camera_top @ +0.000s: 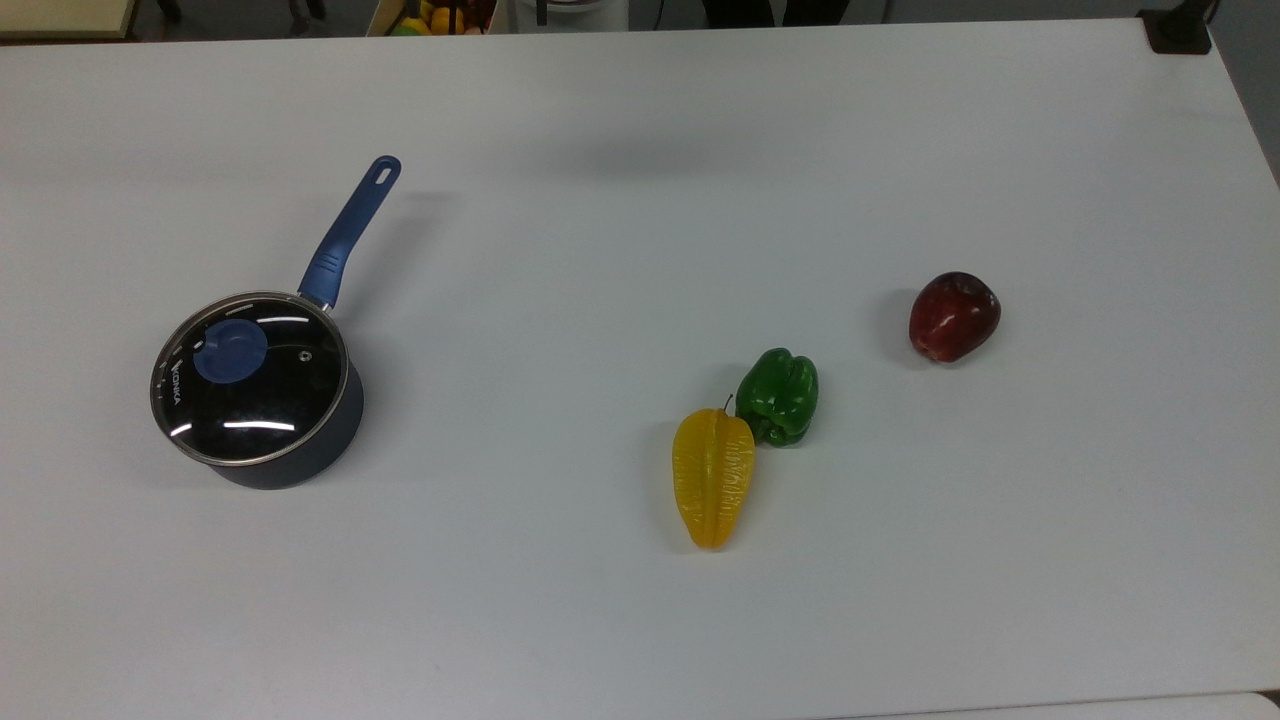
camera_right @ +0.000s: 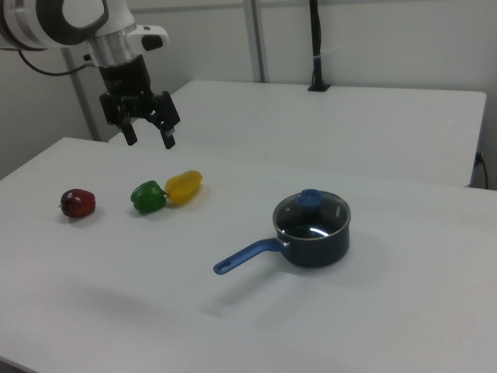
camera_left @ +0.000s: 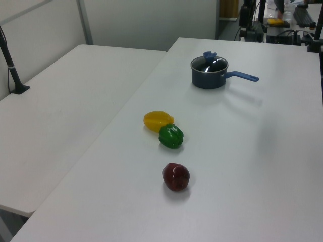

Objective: Open lid
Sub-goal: 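Move the gripper over the saucepan and lower it to the blue lid knob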

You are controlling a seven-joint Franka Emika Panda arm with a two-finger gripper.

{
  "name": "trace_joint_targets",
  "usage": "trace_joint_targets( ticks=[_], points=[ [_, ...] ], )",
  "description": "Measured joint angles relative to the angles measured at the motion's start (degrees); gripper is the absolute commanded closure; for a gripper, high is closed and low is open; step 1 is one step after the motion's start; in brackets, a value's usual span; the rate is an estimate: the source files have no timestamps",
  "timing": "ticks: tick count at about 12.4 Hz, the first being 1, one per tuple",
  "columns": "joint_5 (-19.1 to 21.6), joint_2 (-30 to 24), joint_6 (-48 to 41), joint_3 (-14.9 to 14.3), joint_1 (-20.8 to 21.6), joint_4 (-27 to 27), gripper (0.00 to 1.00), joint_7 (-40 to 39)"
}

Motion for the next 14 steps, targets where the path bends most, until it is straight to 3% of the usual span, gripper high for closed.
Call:
trace_joint_targets(
  ticks=[9,14],
  points=[
    [0.03,0.43,-0.94,-0.20,-0.39,-0.15,0.00,0.04],
    [3.10,6.47,3.10,-0.57,-10.87,4.34,0.00,-0.65]
  ],
)
